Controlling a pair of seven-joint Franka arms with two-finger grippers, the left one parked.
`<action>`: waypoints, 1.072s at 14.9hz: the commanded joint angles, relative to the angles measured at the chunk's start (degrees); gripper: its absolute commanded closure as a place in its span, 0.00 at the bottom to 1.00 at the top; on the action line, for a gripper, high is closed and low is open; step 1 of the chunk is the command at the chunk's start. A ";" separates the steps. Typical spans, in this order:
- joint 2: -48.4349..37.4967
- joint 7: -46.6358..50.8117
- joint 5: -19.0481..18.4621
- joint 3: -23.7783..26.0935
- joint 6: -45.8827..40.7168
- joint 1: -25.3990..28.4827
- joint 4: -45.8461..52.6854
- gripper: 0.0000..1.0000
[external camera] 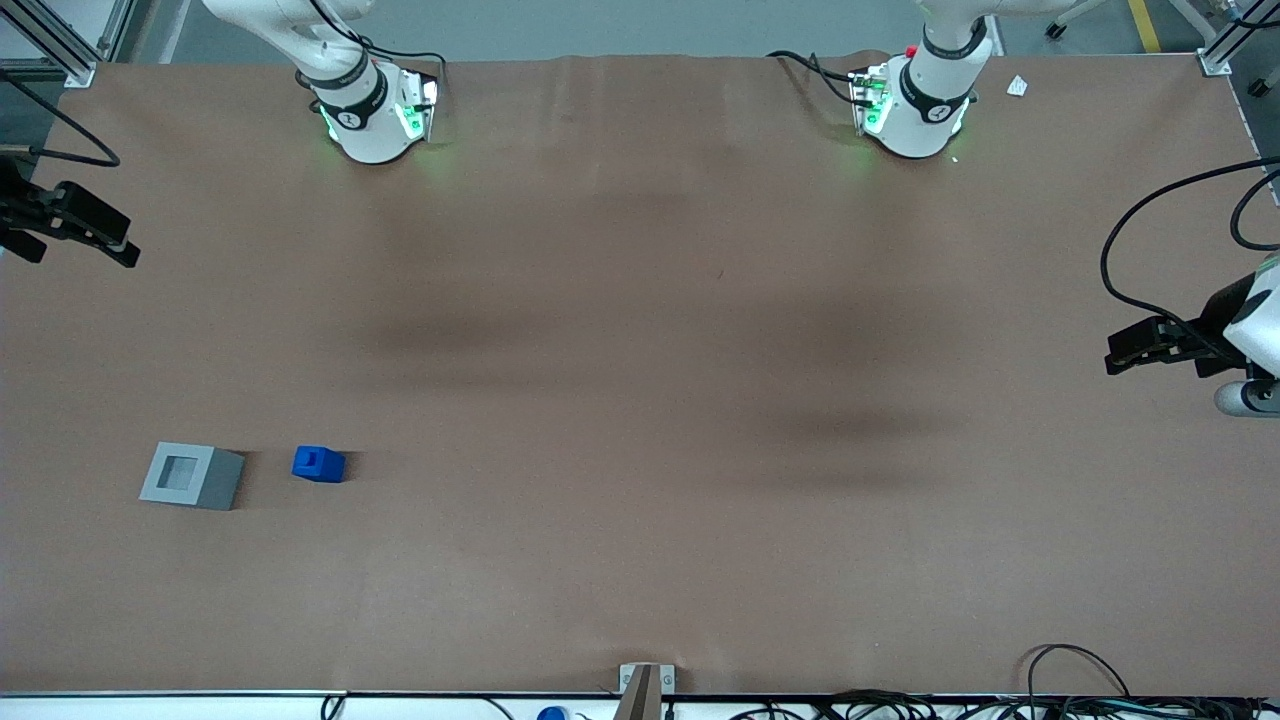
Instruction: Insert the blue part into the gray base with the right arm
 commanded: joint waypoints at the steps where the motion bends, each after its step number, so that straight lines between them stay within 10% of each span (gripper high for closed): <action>1: -0.96 0.03 -0.84 0.11 -0.43 -0.21 -0.49 0.00; 16: 4.13 2.13 0.12 -0.07 -2.53 -3.20 -2.60 0.00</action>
